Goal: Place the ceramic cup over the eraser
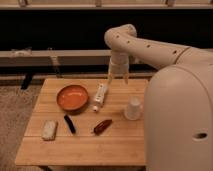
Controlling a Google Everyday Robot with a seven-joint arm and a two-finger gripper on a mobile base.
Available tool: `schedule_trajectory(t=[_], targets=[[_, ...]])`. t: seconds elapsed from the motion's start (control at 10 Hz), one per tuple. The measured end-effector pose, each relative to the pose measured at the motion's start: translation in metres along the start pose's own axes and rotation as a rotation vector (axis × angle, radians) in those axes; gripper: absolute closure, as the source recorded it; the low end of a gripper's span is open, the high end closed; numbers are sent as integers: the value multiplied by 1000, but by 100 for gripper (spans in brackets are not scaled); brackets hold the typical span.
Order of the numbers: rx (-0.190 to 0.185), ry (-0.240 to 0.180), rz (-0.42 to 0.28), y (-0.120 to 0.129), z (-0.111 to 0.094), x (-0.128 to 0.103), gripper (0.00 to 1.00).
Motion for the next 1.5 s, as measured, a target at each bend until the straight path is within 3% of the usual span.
schedule_trajectory(t=[0.3,0.7,0.9,1.2,1.5], targets=[[-17,4,66,-26,36,14,35],[-21,12,194,-87,50,32,35],[-35,25,244,-106,62,39,35],[-72,55,247,-100,90,39,35],[-100,68,243,-97,95,36,35]])
